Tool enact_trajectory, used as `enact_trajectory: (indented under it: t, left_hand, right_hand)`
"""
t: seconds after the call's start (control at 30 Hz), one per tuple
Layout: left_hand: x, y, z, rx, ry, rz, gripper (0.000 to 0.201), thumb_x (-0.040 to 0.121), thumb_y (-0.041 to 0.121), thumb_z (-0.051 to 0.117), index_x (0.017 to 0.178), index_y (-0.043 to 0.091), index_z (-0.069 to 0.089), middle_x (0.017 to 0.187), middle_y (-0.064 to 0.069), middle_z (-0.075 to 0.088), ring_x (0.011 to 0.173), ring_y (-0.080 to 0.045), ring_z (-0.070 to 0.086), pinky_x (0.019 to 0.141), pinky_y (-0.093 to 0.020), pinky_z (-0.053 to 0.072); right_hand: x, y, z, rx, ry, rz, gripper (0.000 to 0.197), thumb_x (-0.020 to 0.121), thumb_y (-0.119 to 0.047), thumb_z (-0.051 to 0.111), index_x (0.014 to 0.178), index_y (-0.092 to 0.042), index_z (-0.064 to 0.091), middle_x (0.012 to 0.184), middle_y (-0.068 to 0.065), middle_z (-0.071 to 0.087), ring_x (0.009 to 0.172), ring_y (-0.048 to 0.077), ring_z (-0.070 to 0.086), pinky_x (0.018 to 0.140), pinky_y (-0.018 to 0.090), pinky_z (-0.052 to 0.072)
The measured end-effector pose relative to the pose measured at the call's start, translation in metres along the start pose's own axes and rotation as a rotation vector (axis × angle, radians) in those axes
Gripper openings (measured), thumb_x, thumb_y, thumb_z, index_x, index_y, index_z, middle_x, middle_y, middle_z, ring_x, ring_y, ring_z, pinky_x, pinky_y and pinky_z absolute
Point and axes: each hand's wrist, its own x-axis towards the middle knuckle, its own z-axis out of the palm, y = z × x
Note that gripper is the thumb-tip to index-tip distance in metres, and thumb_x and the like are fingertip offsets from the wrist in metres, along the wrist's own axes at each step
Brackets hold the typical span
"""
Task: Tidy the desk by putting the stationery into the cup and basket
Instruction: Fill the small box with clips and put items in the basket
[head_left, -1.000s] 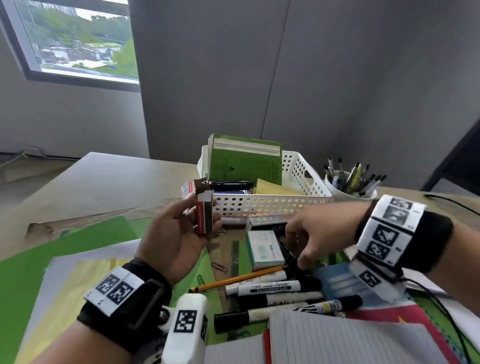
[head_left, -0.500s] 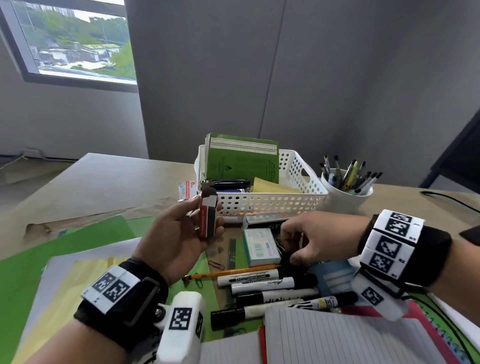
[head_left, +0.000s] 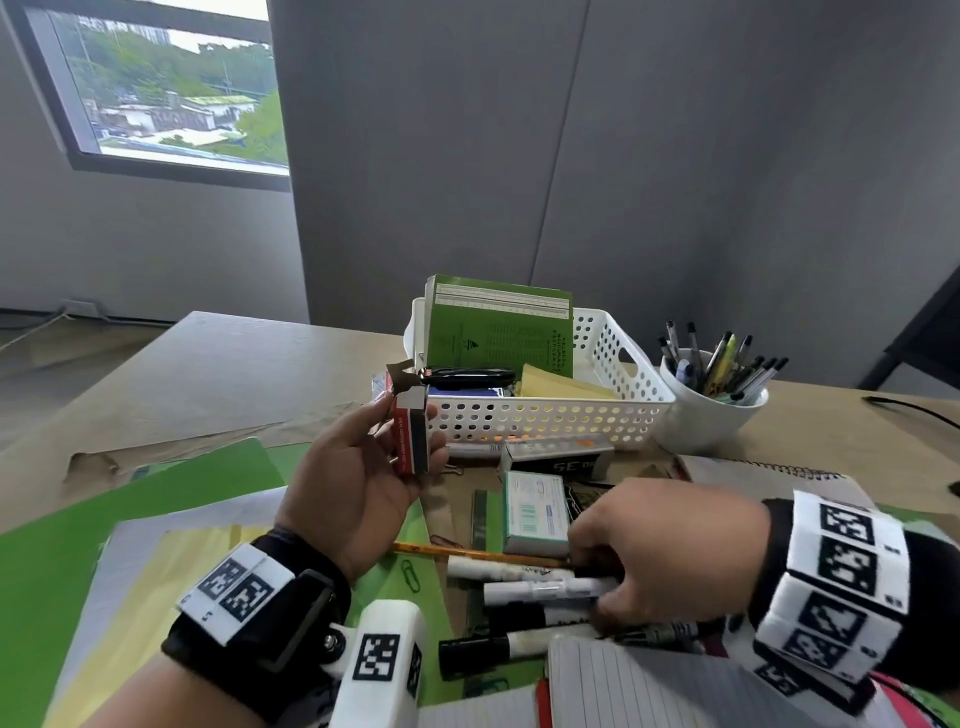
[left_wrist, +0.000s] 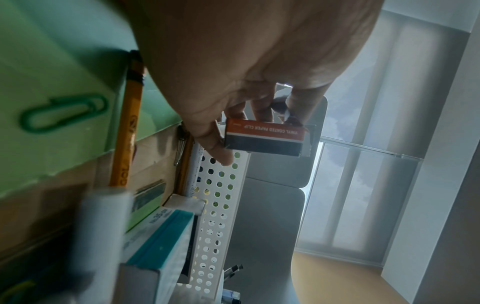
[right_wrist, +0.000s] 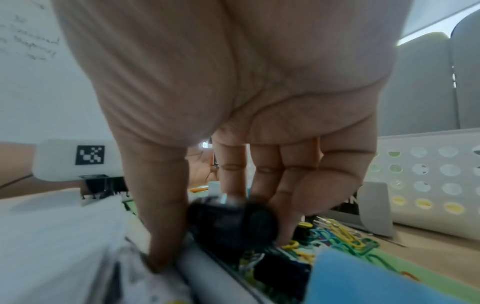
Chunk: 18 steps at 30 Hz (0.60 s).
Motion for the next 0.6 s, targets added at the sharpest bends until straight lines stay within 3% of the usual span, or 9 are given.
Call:
enact_trajectory:
  t: [0.17,0.27,0.33,0.4,0.5,0.6]
  left_hand:
    - [-0.002,0.002,0.001,0.005,0.033,0.001,0.038,0.098,0.031,0.054,0.125,0.006,0.063,0.104,-0.016,0.071,0.095,-0.032,0.065,0.09,-0.043,0.052]
    - [-0.001,0.003,-0.002,-0.02,0.075,0.01,0.038,0.1,0.033,0.054,0.125,0.006,0.065,0.114,-0.016,0.067,0.099,-0.031,0.064,0.088,-0.041,0.054]
    - [0.0,0.003,-0.003,-0.037,0.093,0.015,0.039,0.101,0.035,0.053,0.123,0.006,0.067,0.117,-0.016,0.067,0.104,-0.032,0.062,0.087,-0.04,0.054]
    - [0.0,0.003,-0.003,-0.041,0.1,0.014,0.04,0.102,0.036,0.052,0.126,0.007,0.066,0.119,-0.016,0.067,0.106,-0.032,0.062,0.087,-0.039,0.055]
    - [-0.002,0.003,0.0,-0.043,0.094,0.007,0.042,0.101,0.036,0.052,0.129,0.007,0.065,0.119,-0.016,0.066,0.104,-0.031,0.061,0.087,-0.039,0.054]
    - [-0.003,0.004,0.0,-0.047,0.089,0.001,0.043,0.101,0.036,0.052,0.129,0.006,0.065,0.118,-0.016,0.065,0.102,-0.03,0.062,0.086,-0.039,0.054]
  right_hand:
    - [-0.006,-0.004,-0.011,-0.11,-0.027,-0.047,0.011,0.089,-0.035,0.062,0.093,-0.025,0.061,0.082,-0.001,0.063,0.077,0.02,0.059,0.071,0.036,0.055]
    - [-0.013,0.005,-0.046,0.002,-0.005,0.018,0.005,0.095,-0.033,0.064,0.093,-0.033,0.069,0.081,-0.01,0.067,0.069,0.004,0.06,0.064,0.026,0.052]
    - [-0.009,0.019,-0.071,0.041,0.109,0.076,0.011,0.096,-0.028,0.064,0.09,-0.036,0.069,0.072,-0.014,0.066,0.056,-0.003,0.054,0.057,0.02,0.046]
    - [0.009,0.036,-0.092,0.082,0.278,0.105,0.019,0.094,-0.021,0.064,0.094,-0.04,0.069,0.073,-0.018,0.067,0.06,-0.005,0.056,0.061,0.023,0.047]
    - [0.055,0.055,-0.104,0.093,0.375,0.137,0.028,0.093,-0.018,0.064,0.108,-0.04,0.07,0.085,-0.015,0.066,0.076,0.009,0.058,0.071,0.027,0.044]
    - [0.104,0.059,-0.097,0.034,0.247,0.152,0.018,0.092,-0.019,0.064,0.103,-0.033,0.07,0.096,-0.009,0.068,0.089,0.02,0.061,0.079,0.033,0.051]
